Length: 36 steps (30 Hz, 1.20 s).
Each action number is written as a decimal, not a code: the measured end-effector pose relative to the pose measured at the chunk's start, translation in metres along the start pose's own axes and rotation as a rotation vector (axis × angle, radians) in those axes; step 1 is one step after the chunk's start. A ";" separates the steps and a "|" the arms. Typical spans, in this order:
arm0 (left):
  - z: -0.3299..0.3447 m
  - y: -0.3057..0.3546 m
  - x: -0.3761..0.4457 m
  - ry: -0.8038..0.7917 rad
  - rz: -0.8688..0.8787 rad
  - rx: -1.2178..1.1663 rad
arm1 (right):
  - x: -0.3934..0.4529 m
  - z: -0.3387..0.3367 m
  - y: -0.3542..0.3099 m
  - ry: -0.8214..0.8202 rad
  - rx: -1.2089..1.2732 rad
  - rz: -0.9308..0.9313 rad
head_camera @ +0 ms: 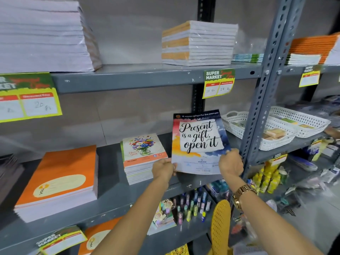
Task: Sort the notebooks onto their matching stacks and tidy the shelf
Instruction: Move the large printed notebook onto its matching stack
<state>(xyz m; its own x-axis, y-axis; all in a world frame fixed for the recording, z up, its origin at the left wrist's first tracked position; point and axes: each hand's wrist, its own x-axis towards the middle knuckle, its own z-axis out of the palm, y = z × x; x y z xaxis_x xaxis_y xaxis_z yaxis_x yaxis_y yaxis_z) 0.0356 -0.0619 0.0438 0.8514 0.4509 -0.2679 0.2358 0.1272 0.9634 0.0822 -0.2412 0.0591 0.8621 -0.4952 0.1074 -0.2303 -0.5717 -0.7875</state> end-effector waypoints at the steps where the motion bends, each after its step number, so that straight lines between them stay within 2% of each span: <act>1: -0.007 0.003 0.001 0.009 0.024 -0.006 | -0.005 0.001 -0.007 0.006 0.015 -0.017; 6: -0.057 0.020 -0.003 0.069 0.092 -0.031 | -0.044 0.013 -0.041 -0.017 0.078 -0.055; 12: -0.157 0.033 -0.009 0.196 0.128 -0.069 | -0.115 0.051 -0.092 -0.108 0.120 -0.104; 19: -0.302 0.042 -0.019 0.347 0.147 -0.068 | -0.219 0.110 -0.160 -0.312 0.130 -0.186; 29: -0.483 0.032 -0.041 0.696 0.113 -0.147 | -0.363 0.186 -0.237 -0.579 0.173 -0.289; 36: -0.572 0.019 -0.058 0.822 0.083 -0.003 | -0.433 0.234 -0.269 -0.763 0.212 -0.311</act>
<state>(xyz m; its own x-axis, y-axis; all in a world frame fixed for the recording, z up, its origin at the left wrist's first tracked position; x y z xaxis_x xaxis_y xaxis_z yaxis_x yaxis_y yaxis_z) -0.2776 0.4199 0.0769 0.2516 0.9612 -0.1132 0.1851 0.0670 0.9804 -0.1232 0.2797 0.0826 0.9577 0.2847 -0.0408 0.0917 -0.4365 -0.8950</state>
